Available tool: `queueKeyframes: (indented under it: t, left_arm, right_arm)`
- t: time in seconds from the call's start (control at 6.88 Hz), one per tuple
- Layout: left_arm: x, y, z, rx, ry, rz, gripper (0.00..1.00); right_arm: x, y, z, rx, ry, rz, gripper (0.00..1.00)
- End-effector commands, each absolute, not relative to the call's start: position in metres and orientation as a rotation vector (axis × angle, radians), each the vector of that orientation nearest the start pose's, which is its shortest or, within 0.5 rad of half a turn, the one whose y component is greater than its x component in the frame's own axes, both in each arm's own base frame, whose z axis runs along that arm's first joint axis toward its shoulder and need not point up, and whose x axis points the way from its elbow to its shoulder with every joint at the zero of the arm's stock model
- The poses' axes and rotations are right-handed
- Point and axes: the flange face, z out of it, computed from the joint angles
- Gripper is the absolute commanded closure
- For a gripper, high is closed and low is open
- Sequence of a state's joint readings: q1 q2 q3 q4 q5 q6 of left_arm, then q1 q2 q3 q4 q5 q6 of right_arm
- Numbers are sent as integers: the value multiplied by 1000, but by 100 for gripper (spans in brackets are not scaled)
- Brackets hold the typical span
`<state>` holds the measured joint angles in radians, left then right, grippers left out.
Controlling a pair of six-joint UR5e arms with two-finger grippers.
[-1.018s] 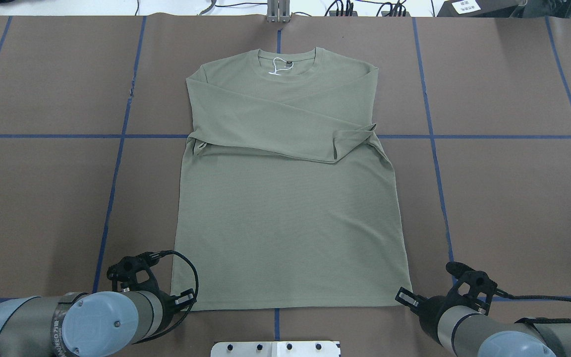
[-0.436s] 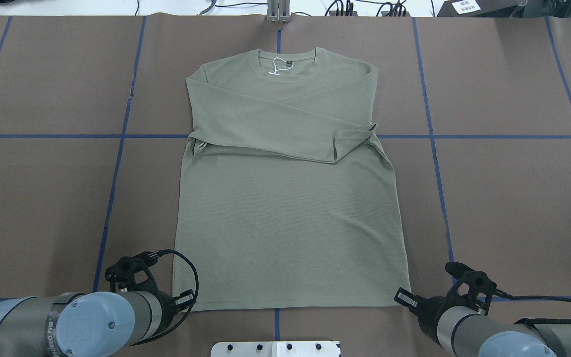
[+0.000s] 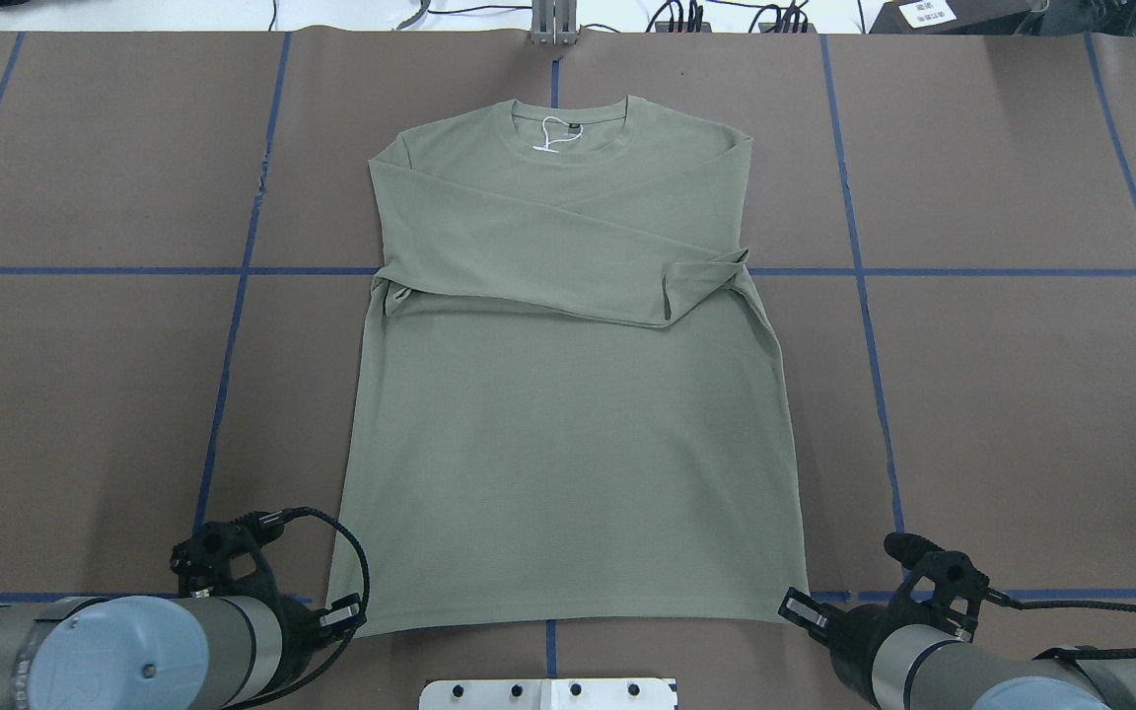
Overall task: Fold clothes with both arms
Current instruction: 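Lift the hem with both grippers and fold it toward the collar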
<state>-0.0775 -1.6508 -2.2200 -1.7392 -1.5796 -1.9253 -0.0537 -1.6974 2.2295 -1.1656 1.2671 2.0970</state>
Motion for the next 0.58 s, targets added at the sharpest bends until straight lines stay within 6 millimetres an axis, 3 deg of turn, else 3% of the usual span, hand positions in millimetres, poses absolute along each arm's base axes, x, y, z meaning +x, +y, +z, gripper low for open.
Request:
queueKeyframes:
  t: [0.0,0.29,0.44]
  left_arm:
    - [441,-152,306,-169,898,-403,100]
    - [432,-148,289,-185,937,-403,100]
    - [409,-154,267,-189,990,-417,100]
  right_arm:
    - [-420,-124,343,-36,-1018,552,100]
    - [-416,-124,344,-34,-1014,550,100]
    - [-414,-125,344,-24,-1018,559,100]
